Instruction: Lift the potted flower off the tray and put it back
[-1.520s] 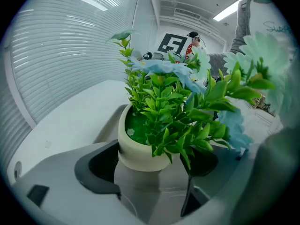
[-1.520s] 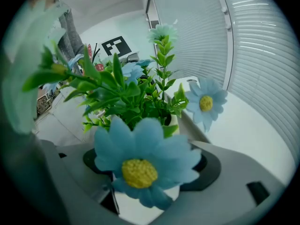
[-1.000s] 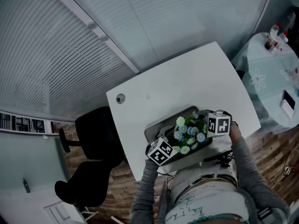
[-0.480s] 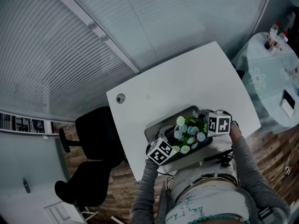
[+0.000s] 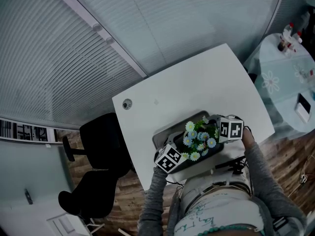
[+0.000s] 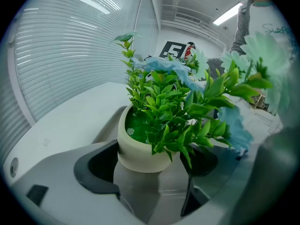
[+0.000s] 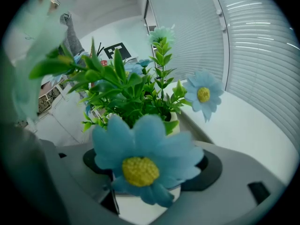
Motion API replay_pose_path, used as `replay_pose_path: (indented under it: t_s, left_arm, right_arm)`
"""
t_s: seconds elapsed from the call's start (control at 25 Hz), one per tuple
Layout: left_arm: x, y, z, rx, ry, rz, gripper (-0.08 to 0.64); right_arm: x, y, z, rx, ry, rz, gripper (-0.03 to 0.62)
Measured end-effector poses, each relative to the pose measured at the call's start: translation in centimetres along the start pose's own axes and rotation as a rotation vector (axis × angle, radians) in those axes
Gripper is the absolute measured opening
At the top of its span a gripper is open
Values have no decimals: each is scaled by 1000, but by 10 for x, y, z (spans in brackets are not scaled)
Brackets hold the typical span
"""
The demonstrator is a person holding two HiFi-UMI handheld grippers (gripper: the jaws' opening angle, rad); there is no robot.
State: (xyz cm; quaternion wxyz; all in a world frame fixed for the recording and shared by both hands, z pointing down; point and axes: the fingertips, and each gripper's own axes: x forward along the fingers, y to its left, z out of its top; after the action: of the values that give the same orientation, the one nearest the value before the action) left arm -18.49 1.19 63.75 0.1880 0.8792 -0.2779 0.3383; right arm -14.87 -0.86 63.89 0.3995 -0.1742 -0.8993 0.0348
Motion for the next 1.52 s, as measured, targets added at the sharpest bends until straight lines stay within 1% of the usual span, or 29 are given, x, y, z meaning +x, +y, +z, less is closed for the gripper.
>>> replay_pose_path:
  t_s: [0.12,0.28,0.56,0.8,0.96,1.08,1.28,1.32,1.36,1.44,1.48,1.52]
  left_arm:
    - [-1,0,2,-16,-15,6,410]
    - [-9,3,-3,-29,2,38,410]
    - [-26,1,-9,-56,-7,75,410]
    - [-36,-5,-16,-99,-33,106,410]
    - [-45,-7,-18,-122,-57,135,410]
    - [-55,-10,-19,-145,-64,154,410]
    - [-65,-20,-29,-155,-68,156,408]
    - [-66,-22,-30,-163,-66,157,408]
    - [-67,-26,-31,-171,-61,158,408]
    - [-68,-32,-33,-189,-50,160,405]
    - [-67,-34,-34,-198,-52,161,398]
    - [-67,-37,-34,-207,-63,160,373]
  right_arm:
    - [-2,-2,-3,20,-14,-21,364]
    - [-8,-2,-3,49,-34,-47,364]
    - [-20,2,-9,76,-39,-74,364]
    - [-27,11,-17,106,-36,-105,364]
    - [-36,15,-21,130,-40,-148,364]
    - [-44,23,-22,161,-44,-167,364]
    - [-58,30,-22,227,-65,-221,360]
    - [-60,33,-19,235,-76,-226,352]
    - [-62,35,-16,240,-90,-236,322]
    - [-68,36,-10,241,-122,-276,146]
    - [-70,37,-7,243,-135,-292,112]
    - [-72,38,-4,245,-146,-300,95]
